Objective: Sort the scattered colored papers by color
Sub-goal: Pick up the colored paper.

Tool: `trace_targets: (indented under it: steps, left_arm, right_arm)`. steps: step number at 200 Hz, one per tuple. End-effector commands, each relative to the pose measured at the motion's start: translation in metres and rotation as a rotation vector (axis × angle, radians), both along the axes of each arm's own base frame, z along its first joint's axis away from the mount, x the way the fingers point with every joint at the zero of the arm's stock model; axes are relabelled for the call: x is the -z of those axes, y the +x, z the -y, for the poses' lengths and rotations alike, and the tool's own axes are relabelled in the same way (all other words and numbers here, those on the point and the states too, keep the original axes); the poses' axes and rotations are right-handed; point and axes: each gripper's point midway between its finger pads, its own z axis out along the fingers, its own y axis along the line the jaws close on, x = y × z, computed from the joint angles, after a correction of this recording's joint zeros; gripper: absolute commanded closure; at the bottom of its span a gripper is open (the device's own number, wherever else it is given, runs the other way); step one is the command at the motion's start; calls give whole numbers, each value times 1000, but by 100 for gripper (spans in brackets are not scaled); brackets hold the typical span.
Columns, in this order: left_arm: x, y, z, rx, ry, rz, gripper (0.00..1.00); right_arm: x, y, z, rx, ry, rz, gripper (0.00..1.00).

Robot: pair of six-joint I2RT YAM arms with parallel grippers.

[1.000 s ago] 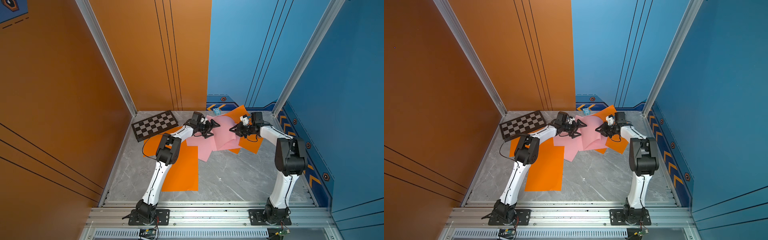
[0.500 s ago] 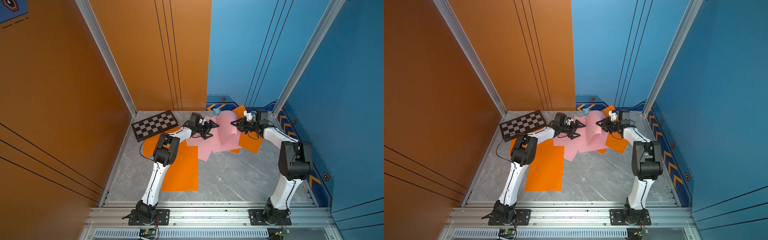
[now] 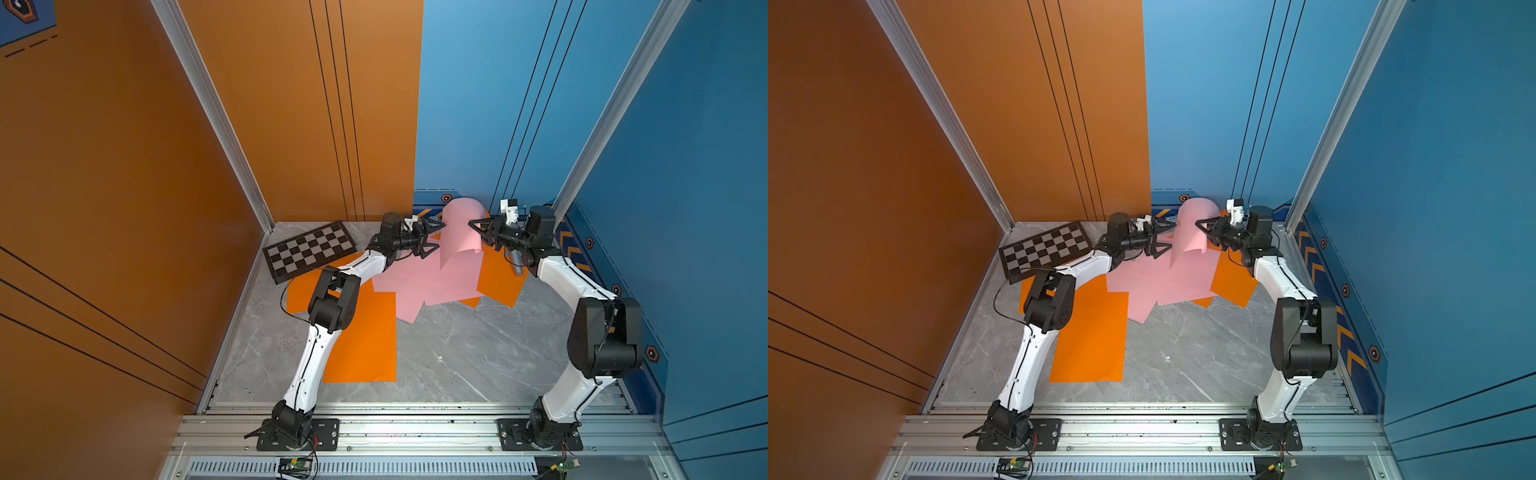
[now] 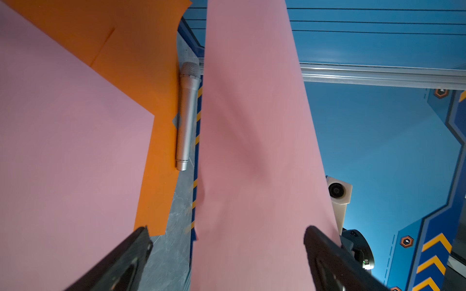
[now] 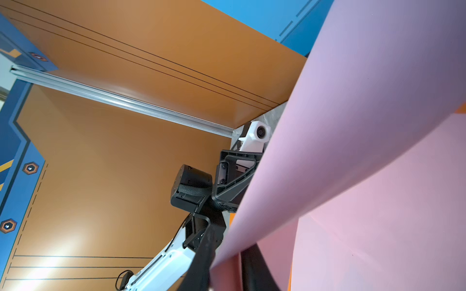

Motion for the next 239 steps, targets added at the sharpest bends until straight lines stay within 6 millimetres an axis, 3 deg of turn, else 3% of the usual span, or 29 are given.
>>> trace_targets:
  steps: [1, 32, 68, 81, 124, 138, 168, 188, 220, 239]
  left_arm:
    - [-13, -5, 14, 39, -85, 2, 2]
    - [-26, -5, 21, 36, -176, -6, 2]
    - [-52, -4, 17, 29, -299, 9, 0]
    - [-56, -4, 10, 13, -295, 28, 4]
    - [-66, -4, -8, -2, -268, 80, 43]
    - [-67, -6, -8, 4, -263, 88, 63]
    - [-70, -13, -4, 21, -256, 110, 84]
    - [-81, -19, 2, 45, -261, 141, 100]
    - [-90, -25, 2, 52, -253, 178, 100]
    - [-84, -28, 1, 56, -212, 183, 100]
  right_arm:
    - [-28, -10, 4, -4, 20, 74, 79]
    - [-25, -16, 8, 6, 26, 69, 79]
    - [8, -20, 22, 46, -13, 6, 79]
    - [20, -22, 27, 61, -37, -22, 79]
    - [46, -31, 34, 81, -132, -78, 79]
    - [51, -32, 35, 82, -145, -89, 78]
    - [54, -34, 35, 78, -158, -96, 77]
    - [58, -36, 36, 75, -171, -106, 69]
    - [62, -40, 39, 81, -198, -115, 60]
    - [66, -41, 46, 108, -223, -132, 34]
